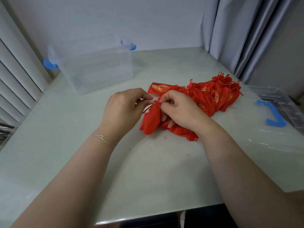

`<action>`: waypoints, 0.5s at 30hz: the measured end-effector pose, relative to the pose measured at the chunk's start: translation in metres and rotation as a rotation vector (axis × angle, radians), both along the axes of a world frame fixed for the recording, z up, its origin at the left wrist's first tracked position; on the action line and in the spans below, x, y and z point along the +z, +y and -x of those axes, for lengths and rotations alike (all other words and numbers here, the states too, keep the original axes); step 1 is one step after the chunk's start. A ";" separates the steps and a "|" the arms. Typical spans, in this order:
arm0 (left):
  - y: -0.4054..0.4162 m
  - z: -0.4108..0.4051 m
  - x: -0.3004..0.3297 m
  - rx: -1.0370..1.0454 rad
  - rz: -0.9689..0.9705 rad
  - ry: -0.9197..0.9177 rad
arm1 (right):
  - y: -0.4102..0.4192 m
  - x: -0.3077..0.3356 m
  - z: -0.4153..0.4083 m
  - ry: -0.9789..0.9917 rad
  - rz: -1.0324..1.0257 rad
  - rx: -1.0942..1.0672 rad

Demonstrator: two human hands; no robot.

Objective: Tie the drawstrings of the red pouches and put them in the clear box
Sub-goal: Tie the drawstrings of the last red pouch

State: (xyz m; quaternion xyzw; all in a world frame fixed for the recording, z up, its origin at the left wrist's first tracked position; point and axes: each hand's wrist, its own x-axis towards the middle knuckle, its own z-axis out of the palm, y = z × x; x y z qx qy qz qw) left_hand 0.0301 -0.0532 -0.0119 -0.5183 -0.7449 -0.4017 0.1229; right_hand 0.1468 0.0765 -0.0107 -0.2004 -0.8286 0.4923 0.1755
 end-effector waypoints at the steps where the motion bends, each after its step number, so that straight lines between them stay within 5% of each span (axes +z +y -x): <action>1: 0.000 0.000 0.000 -0.014 -0.009 -0.043 | 0.000 0.001 0.000 -0.002 -0.021 -0.005; 11: 0.001 -0.002 -0.004 -0.093 0.029 -0.225 | 0.005 -0.005 -0.001 0.002 -0.406 -0.026; 15: 0.003 0.000 -0.005 -0.062 -0.017 -0.229 | 0.003 -0.006 0.000 0.120 -0.168 -0.002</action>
